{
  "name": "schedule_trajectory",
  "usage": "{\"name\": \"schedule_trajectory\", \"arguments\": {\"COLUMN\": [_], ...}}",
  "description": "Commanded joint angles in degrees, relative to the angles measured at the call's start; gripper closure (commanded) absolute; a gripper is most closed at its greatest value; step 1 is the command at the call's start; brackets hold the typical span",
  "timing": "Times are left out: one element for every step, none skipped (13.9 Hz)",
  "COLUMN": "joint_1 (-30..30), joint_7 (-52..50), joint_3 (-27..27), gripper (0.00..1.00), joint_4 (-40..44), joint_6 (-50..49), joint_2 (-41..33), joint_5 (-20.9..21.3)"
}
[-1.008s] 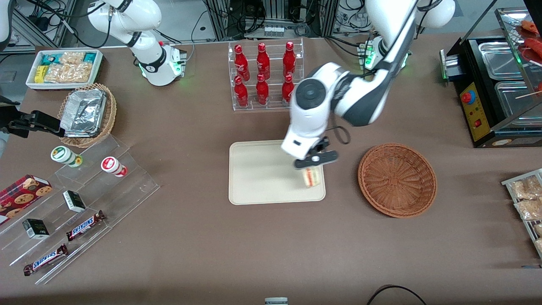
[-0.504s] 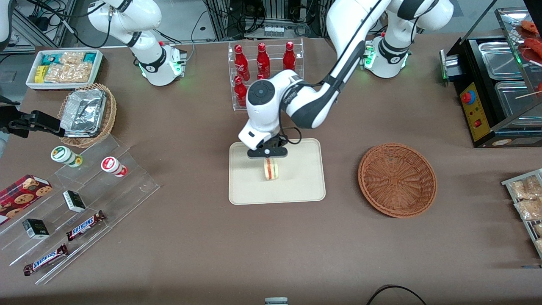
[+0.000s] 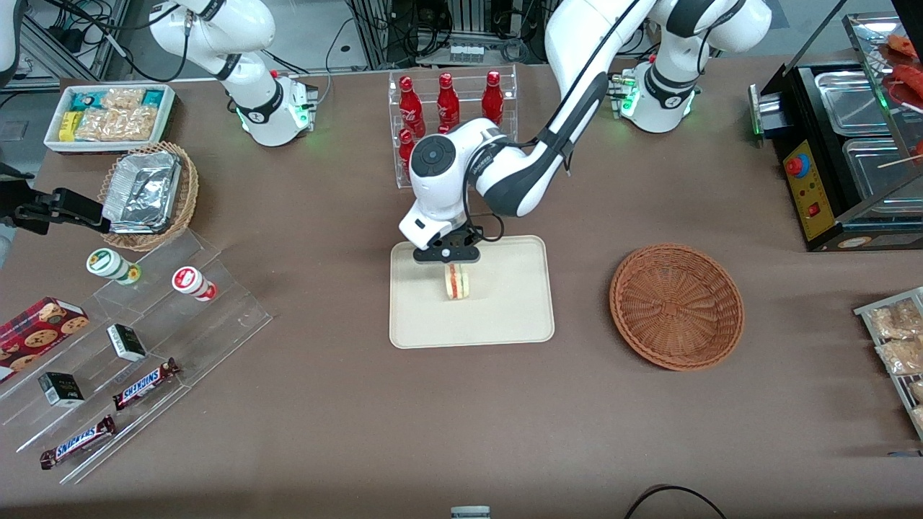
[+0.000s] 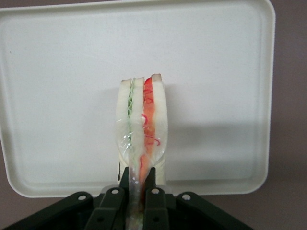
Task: Place sandwich from basket to tray
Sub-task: 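Lower the sandwich onto the tray center with the left gripper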
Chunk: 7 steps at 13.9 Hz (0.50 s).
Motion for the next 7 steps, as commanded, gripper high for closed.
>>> {"name": "schedule_trajectory", "arguments": {"joint_1": [-0.01,0.08,0.08,0.77,1.48,1.48,1.48], "joint_7": [1.52,2.04,3.7,4.5,4.51,4.33,3.72], "joint_3": [0.47,0.47,0.55,0.56,0.56,0.56,0.56], "gripper": [1.0,1.0,1.0,1.0,1.0,1.0,1.0], "joint_4": [2.11,2.37,2.72,2.81,3.34,3.52,3.69], "joint_6": [-0.43,-0.43,-0.43,-0.43,-0.43,-0.43,0.01], "joint_2": [1.3,1.65,2.17,2.7,3.05,3.49,3.67], "joint_5": [1.52,1.52,1.52,1.52,1.52,1.52,1.43]}}
